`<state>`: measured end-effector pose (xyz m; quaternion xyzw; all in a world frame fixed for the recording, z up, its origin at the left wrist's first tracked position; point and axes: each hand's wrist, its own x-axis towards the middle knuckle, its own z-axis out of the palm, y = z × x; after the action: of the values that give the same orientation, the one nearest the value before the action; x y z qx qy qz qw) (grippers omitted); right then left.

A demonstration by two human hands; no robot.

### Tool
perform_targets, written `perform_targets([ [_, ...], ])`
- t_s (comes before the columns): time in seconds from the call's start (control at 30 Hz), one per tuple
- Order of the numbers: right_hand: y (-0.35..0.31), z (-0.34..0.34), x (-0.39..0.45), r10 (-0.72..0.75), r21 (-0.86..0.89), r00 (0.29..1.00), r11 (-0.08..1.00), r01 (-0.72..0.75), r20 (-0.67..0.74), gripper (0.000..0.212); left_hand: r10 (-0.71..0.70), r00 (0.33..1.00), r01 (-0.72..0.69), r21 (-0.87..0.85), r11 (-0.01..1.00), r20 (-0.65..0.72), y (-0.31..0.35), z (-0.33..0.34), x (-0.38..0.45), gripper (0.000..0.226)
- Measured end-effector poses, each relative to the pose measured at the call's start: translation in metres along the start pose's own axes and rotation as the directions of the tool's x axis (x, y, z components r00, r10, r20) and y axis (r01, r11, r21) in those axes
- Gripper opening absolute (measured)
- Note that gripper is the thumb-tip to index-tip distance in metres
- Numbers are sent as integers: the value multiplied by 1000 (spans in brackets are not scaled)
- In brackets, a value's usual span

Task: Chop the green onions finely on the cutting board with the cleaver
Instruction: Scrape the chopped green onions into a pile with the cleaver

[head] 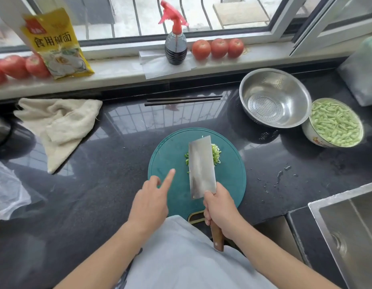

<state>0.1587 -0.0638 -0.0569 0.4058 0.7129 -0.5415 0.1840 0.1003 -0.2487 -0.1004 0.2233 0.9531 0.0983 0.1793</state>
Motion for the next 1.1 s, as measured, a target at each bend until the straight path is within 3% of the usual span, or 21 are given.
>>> perform_targets([
  [0.07,-2,-13,-4,15,83,998,996,-20,53,17,184,980,-175,110,978,-79,27,6,11,106],
  [0.17,-8,-30,-7,26,153,988,987,-49,149,20,260,964,-250,165,954,-45,61,10,34,101],
  [0.27,-7,-47,-5,51,199,985,976,-84,166,22,174,985,-172,232,957,12,71,14,47,95],
  [0.37,-6,-67,2,49,164,989,984,-72,139,21,45,998,-54,187,981,54,65,15,48,89],
  [0.47,-8,-82,10,-81,-72,992,993,89,101,9,81,996,-80,40,996,-48,61,9,37,91],
  [0.53,-4,-90,15,-269,-419,958,862,286,100,6,75,965,-106,-116,988,-250,61,4,24,82],
  [0.6,1,-95,19,-453,-647,880,630,429,143,8,-56,890,-86,-287,954,-453,60,-9,10,71],
  [0.67,5,-99,23,-584,-768,782,392,507,218,21,-117,825,-71,-305,950,-553,62,-22,5,73],
  [0.7,5,-100,27,-619,-810,741,279,517,260,30,-64,829,-80,-231,970,-555,63,-25,7,79],
  [0.8,-1,-103,26,-630,-857,688,67,511,361,47,241,921,-235,58,970,-305,73,-21,18,103],
  [0.87,0,-99,27,-648,-861,653,-9,509,393,46,363,924,-338,189,922,-119,89,-19,32,111],
  [0.97,9,-94,29,-683,-867,612,-62,495,398,44,425,905,-416,278,866,29,110,-17,50,106],
  [1.1,14,-99,32,-690,-873,610,-68,482,390,41,338,936,-350,322,880,94,117,-12,69,101],
])
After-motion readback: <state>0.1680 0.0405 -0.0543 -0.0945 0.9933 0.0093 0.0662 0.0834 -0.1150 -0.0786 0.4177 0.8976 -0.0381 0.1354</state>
